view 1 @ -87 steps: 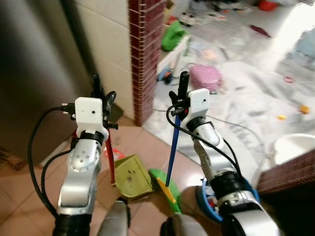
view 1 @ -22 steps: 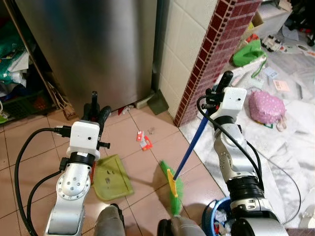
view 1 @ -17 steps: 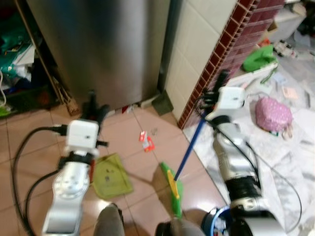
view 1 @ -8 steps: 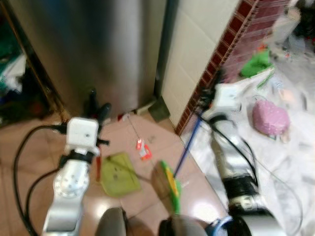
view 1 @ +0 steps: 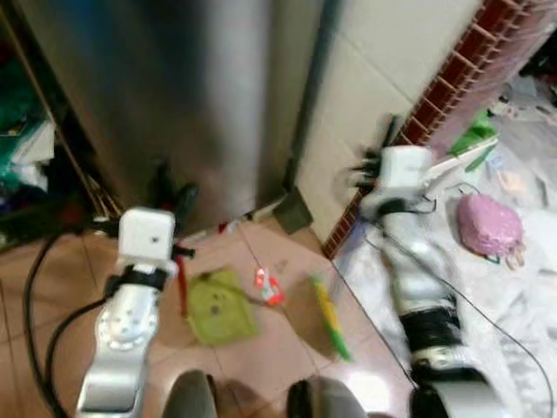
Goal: Sweep floor
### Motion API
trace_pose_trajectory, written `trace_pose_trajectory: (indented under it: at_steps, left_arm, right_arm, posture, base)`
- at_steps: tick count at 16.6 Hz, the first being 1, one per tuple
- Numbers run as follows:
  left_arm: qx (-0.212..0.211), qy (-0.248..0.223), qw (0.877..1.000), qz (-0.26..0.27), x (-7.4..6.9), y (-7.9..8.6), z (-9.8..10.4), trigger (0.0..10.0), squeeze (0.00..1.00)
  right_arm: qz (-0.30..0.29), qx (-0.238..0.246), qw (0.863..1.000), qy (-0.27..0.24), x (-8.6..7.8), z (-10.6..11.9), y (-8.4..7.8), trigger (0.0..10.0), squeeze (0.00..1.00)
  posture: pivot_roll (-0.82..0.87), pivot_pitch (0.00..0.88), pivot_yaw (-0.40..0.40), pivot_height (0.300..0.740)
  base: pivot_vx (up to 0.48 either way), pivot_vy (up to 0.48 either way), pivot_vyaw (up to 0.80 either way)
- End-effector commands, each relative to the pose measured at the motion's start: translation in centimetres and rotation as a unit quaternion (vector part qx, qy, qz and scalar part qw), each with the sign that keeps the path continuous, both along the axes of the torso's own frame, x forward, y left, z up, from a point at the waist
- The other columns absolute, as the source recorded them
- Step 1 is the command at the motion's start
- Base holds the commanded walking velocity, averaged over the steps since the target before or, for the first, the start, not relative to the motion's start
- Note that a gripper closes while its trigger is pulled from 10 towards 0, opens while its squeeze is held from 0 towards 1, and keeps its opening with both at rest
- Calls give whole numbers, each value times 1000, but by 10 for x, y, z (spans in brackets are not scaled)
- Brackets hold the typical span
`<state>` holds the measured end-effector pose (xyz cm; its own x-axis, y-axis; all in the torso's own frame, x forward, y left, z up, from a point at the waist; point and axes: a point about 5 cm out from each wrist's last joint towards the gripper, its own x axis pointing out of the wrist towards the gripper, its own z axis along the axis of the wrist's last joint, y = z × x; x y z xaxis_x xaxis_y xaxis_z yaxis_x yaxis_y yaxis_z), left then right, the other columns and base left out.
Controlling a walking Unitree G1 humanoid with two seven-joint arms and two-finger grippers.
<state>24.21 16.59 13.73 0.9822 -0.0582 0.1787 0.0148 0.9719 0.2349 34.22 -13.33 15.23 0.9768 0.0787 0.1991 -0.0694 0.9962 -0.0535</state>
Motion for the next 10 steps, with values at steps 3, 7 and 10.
trace_pose_trajectory:
  at_steps: [3, 7, 10]
  left_arm:
    - [17, -35, 999, -2, 0, -4, 14, 10000, 0]
    - [20, -34, 999, -8, 0, -5, 14, 10000, 0]
    - [18, -30, 999, -18, -1, -8, 13, 10000, 0]
  right_arm:
    - [-28, -1, 999, -21, -1, 6, -15, 10000, 0]
    - [-34, -21, 999, -33, -1, 9, -14, 10000, 0]
    - [-35, -27, 998, -35, -1, 9, -14, 10000, 0]
  posture:
    - [69, 153, -99, 740]
    - [69, 154, -98, 740]
    - [71, 155, -98, 740]
  base:
    - [86, 0, 0]
    - [0, 0, 0]
    - [0, 0, 0]
